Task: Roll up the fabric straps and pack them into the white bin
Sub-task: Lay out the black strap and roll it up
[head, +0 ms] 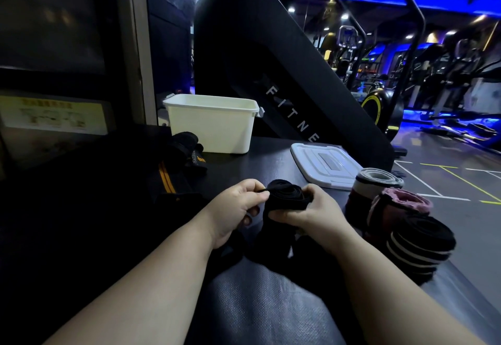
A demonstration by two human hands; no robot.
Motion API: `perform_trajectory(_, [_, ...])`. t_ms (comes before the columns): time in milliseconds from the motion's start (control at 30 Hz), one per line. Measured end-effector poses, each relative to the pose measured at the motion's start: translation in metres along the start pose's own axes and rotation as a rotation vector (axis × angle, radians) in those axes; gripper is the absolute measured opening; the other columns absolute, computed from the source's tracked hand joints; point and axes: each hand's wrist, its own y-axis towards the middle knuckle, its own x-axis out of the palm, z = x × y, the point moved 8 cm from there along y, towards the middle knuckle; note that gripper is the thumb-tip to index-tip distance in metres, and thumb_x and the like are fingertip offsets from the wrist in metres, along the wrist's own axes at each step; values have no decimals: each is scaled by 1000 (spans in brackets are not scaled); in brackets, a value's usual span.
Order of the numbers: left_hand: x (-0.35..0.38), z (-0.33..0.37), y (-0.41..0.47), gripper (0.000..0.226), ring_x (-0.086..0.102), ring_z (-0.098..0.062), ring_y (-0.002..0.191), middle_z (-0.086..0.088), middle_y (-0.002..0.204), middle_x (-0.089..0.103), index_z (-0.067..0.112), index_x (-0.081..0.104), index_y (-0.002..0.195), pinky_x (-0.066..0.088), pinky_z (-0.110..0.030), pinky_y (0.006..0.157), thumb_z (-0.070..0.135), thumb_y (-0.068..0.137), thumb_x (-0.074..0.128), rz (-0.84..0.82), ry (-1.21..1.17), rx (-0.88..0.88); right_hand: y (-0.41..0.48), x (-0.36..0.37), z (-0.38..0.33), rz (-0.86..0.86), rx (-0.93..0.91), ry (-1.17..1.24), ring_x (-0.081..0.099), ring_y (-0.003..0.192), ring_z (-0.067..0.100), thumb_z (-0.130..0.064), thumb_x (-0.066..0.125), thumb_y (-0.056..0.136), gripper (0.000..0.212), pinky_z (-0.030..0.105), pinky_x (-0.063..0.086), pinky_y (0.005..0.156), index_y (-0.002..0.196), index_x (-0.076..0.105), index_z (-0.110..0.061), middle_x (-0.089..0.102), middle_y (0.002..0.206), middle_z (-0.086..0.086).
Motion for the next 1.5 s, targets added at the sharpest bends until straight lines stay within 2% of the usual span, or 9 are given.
perform_trajectory(100, [2,-1,1,18,40,-4,57,5,69,43,20,52,79,30,-15,49,16,96,54,-15,-15,-7,-1,3,1,-31,48,67,63,57,9,-28,94,54,54,30,52,52,91,57,-14,69,77,-3])
perform_trajectory(167, [3,-2,1,16,42,-6,59,4,70,46,19,53,81,33,-17,52,17,96,56,-20,-22,-3,-3,4,2,-84,64,112,60,52,9,-23,93,58,53,25,48,50,95,56,-15,68,83,-2])
perform_trajectory(367, [1,-1,1,10,52,-7,66,-2,78,56,15,55,87,42,-20,62,15,97,55,-18,-1,42,-6,9,6,-337,100,362,65,82,24,1,79,73,65,35,57,70,124,58,-34,55,123,16])
perform_trajectory(533, [-3,-3,3,8,53,-10,71,0,80,58,20,57,88,38,-29,66,19,97,57,-19,60,60,-4,8,0,-309,18,259,66,76,13,-24,85,55,56,32,51,67,106,68,-37,67,105,4])
perform_trajectory(633, [-2,-2,4,6,54,-10,71,4,78,59,23,58,87,40,-30,67,26,91,61,-28,48,67,-1,5,1,-280,-1,251,64,74,13,-24,93,44,61,32,51,71,98,65,-34,68,93,2])
perform_trajectory(800, [0,-3,4,9,55,-10,73,0,83,59,20,58,89,41,-30,66,18,97,56,-41,50,73,-1,8,4,-340,-23,266,64,107,15,-26,89,48,71,31,51,94,111,57,-31,68,111,-4])
perform_trajectory(933, [-1,-2,4,8,54,-11,71,-4,84,58,17,57,89,40,-30,65,17,97,55,-23,45,63,-2,14,4,-430,-25,396,61,116,19,-7,81,56,77,33,49,96,127,53,-19,63,126,10])
perform_trajectory(1100, [-2,-1,4,9,54,-10,71,-3,84,57,17,58,90,42,-29,64,17,98,53,-19,52,64,-5,15,-1,-466,-87,419,64,109,21,0,74,67,52,33,49,97,115,67,-17,70,115,9])
perform_trajectory(1500, [-5,2,2,20,47,-5,64,4,70,51,19,56,77,32,-22,59,11,94,55,47,-25,39,5,12,8,-261,-40,393,66,107,34,-12,81,64,60,47,52,96,121,61,-11,71,110,14])
